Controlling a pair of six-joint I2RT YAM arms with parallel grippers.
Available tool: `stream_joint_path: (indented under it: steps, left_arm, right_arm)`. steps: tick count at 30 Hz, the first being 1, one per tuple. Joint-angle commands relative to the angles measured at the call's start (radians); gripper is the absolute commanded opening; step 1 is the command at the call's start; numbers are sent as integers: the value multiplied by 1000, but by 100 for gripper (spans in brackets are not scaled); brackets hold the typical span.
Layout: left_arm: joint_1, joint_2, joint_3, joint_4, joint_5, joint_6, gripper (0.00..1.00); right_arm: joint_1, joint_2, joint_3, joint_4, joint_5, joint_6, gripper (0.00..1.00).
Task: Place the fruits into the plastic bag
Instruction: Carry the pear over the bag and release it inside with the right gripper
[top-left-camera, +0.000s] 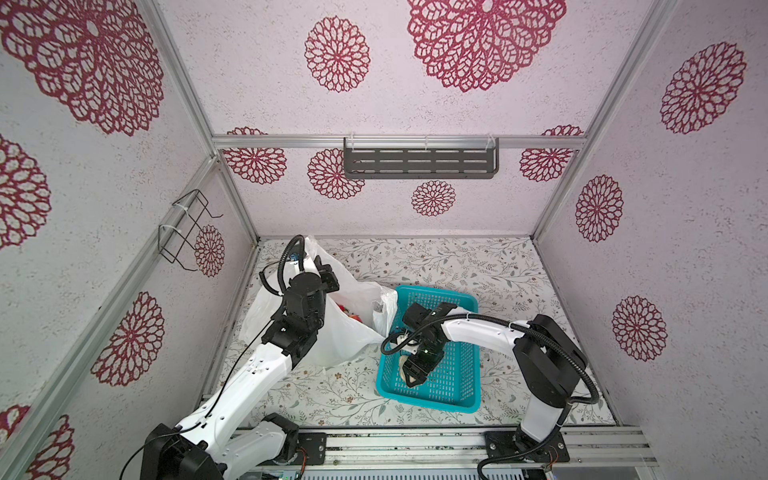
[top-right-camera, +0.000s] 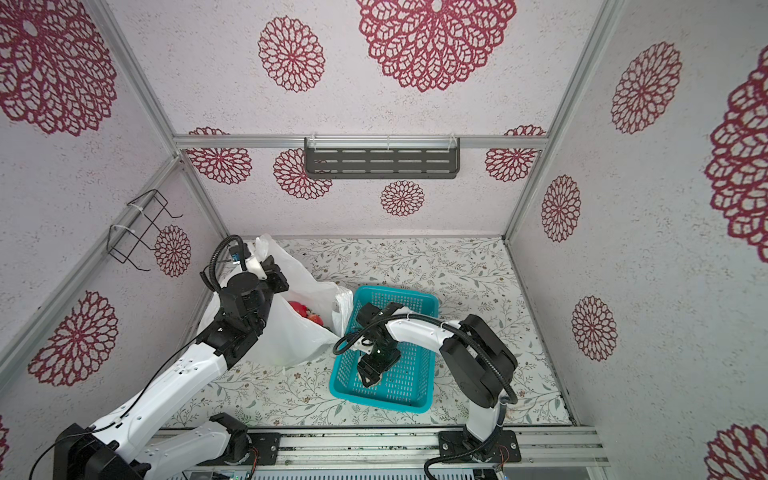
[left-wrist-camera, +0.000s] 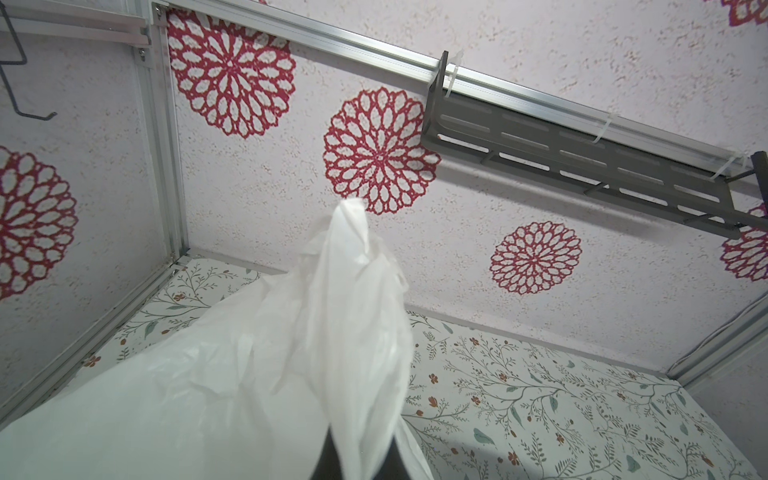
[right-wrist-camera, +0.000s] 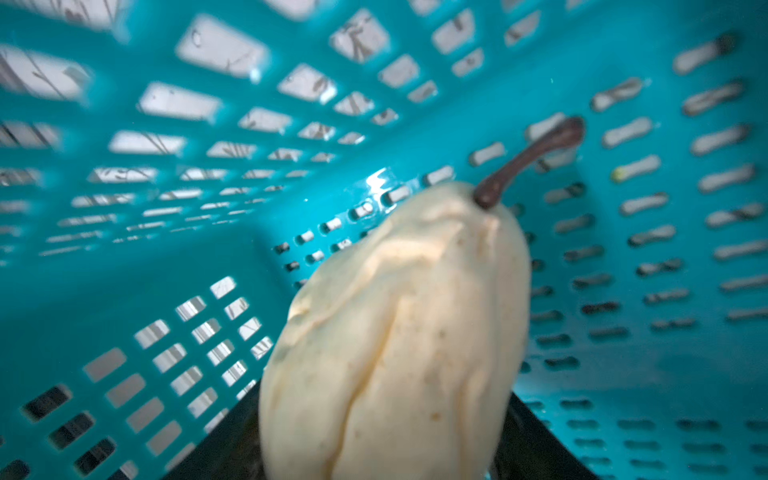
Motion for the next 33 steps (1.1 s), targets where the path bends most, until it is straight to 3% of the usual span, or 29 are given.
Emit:
stream_joint_path:
  steps: [1, 6, 12, 17, 21, 25, 30, 33]
  left_arm:
    - [8, 7, 36, 15, 2, -1, 0]
    - [8, 7, 44, 13, 13, -2, 0]
    - [8, 5, 45, 9, 13, 2, 0]
    - [8, 3, 40, 8, 19, -1, 0]
    - [8, -12, 25, 9, 19, -14, 0]
    - [7, -24, 12, 8, 19, -25, 0]
    - [7, -39, 12, -15, 12, -52, 0]
    - [6, -58, 9, -31, 10, -67, 0]
  right_arm:
    - [-2, -42, 5, 43, 57, 43, 73]
    - [-15, -69, 0, 84, 124, 74, 61]
    - [-141, -211, -1, 107, 233, 162, 37]
    - [-209, -363, 46, 142, 332, 187, 33]
    - [-208, -421, 116, 229, 330, 177, 32]
    - [-168, -326, 273, 291, 238, 134, 32]
    - [-39, -57, 579, 259, 129, 64, 35]
    - [-3, 132, 753, 238, -13, 90, 37]
